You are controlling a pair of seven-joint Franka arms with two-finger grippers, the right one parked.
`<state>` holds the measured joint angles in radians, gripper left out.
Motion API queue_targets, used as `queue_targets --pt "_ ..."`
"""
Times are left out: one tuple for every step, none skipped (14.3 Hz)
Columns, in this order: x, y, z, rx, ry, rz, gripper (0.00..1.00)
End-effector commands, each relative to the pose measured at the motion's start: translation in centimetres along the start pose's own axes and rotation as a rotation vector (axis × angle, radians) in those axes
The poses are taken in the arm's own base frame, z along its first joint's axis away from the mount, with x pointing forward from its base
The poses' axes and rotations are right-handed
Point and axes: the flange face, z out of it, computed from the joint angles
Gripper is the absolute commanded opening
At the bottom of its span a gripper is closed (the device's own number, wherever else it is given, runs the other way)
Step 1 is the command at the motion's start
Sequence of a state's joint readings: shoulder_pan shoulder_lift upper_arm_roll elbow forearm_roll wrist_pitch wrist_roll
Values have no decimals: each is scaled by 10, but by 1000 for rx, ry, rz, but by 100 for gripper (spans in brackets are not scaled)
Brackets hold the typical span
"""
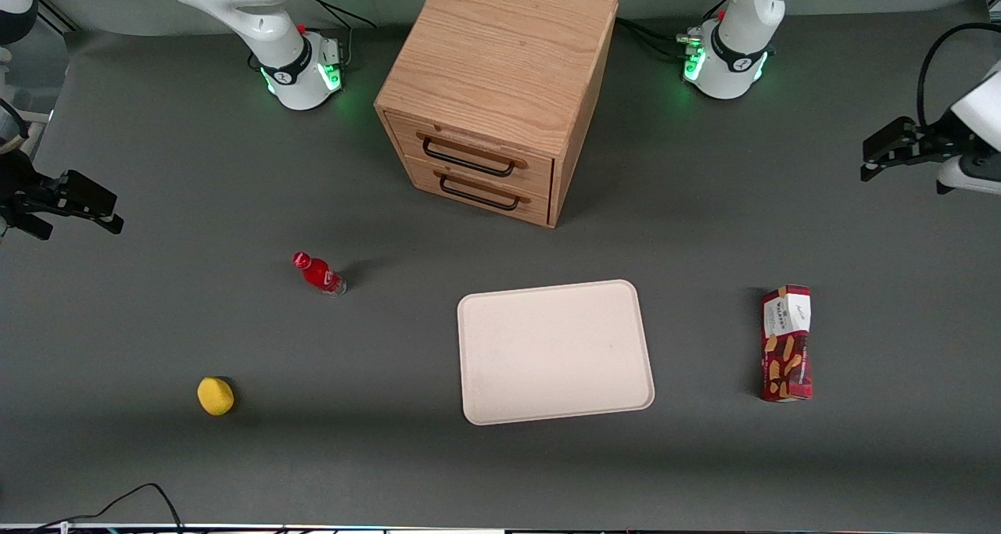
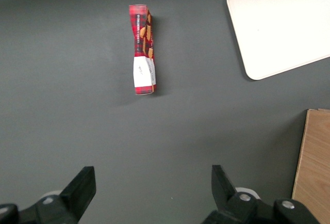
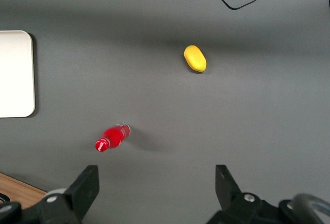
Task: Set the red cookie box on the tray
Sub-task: 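Move the left gripper down over the red tartan shortbread box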
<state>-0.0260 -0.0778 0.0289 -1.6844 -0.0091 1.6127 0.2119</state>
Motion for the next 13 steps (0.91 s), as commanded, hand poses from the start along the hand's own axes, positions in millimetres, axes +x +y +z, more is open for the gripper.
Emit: queue_targets --pt "28 -12 19 6 3 13 100" --pt "45 -16 35 17 -4 13 100" --pt "61 -19 46 18 -9 14 100" --pt "80 -20 59 19 -12 18 100" --pt "99 -25 78 19 -17 20 100" --pt "116 -29 101 21 -11 20 100" --pt "133 -28 129 28 6 20 100" --pt "146 -29 158 34 19 23 100" --pt "155 -35 186 36 19 24 100" --pt "164 -37 218 36 8 33 100" --pt "169 -41 246 42 -2 38 100" --pt "174 -43 272 54 -8 48 100" --pt "177 -44 295 56 -19 53 100"
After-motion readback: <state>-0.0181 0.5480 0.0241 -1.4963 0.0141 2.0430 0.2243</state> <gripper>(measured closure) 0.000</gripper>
